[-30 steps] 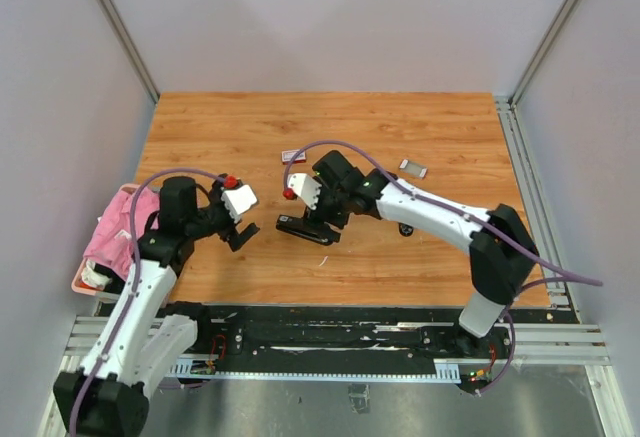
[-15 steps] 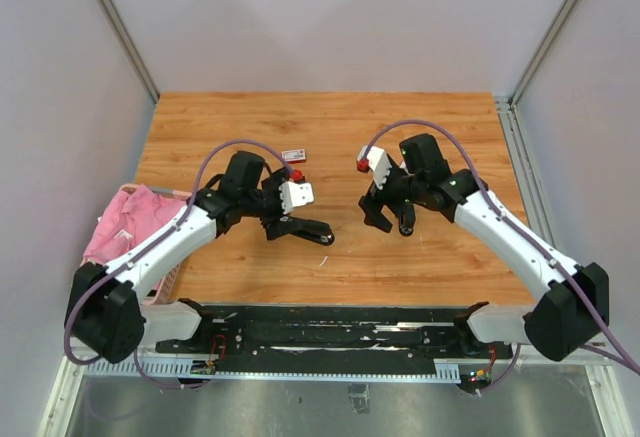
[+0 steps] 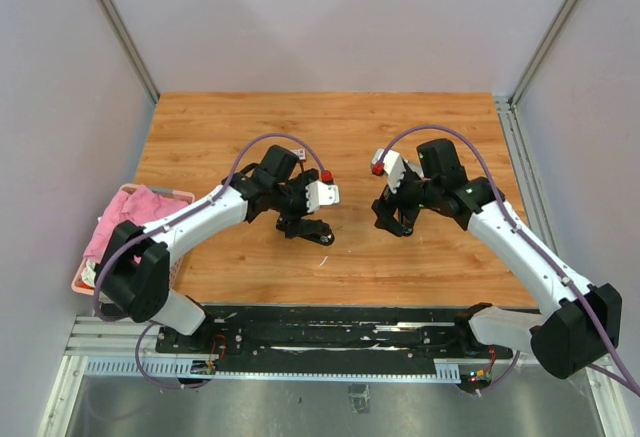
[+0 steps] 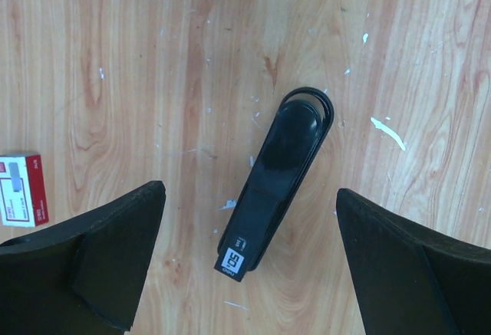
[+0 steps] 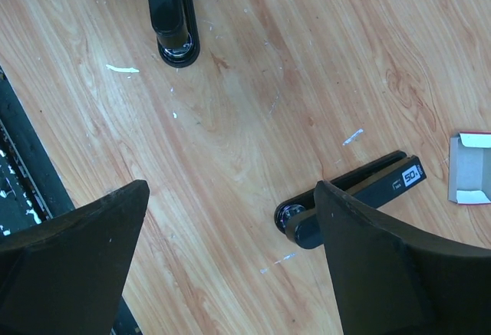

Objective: Unload the staples from the stapler
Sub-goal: Adjust the stapler at the center of the board, then pick up the stapler from the center of the board.

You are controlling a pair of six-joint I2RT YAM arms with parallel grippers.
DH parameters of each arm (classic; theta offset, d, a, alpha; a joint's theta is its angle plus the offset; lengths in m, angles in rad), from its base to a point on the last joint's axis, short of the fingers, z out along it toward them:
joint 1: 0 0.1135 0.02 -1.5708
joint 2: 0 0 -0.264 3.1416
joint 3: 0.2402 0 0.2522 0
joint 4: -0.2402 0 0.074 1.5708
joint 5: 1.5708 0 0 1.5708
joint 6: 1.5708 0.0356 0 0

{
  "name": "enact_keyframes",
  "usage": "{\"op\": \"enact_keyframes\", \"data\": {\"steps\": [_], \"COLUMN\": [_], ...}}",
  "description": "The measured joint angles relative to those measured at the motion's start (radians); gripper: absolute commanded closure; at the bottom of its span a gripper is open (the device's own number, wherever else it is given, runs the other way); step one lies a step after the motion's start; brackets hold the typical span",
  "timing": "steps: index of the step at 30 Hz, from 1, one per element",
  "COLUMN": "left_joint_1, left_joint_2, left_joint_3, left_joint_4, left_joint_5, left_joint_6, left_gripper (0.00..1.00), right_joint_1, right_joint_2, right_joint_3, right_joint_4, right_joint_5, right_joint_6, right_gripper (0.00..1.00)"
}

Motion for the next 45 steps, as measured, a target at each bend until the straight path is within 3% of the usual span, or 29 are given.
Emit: {"op": "enact_keyframes", "data": {"steps": [10, 24, 34, 45], "left_joint_1": [-0.019, -0.045, -0.092, -0.104], "left_joint_2": [0.017, 0.021, 0.174, 0.272], "left_joint_3": [0.089, 0.118, 0.169, 0.207], "left_joint_4": [-0.108, -0.166, -0.17, -0.165], "left_joint_5": [-0.047, -0.035, -0.033, -0.011], "left_joint_6": [-0.012, -0.013, 0.008, 0.051], "left_gripper": [0.02, 0.0, 0.06, 0.2], "right_joint_1": [0.0, 0.0, 0.0, -0.007], "right_joint_2": [-0.098, -0.089, -0.089, -0.039], "right_joint_3": [-0.015, -0.047, -0.064, -0.071], "right_joint_4": [0.033, 0.066, 0.078, 0.078], "right_joint_5": [0.053, 0.08, 0.098, 0.075], "right_joint_6": [0.035, 0.05, 0.047, 0.045], "right_gripper": [0.09, 0.09, 0.09, 0.09]}}
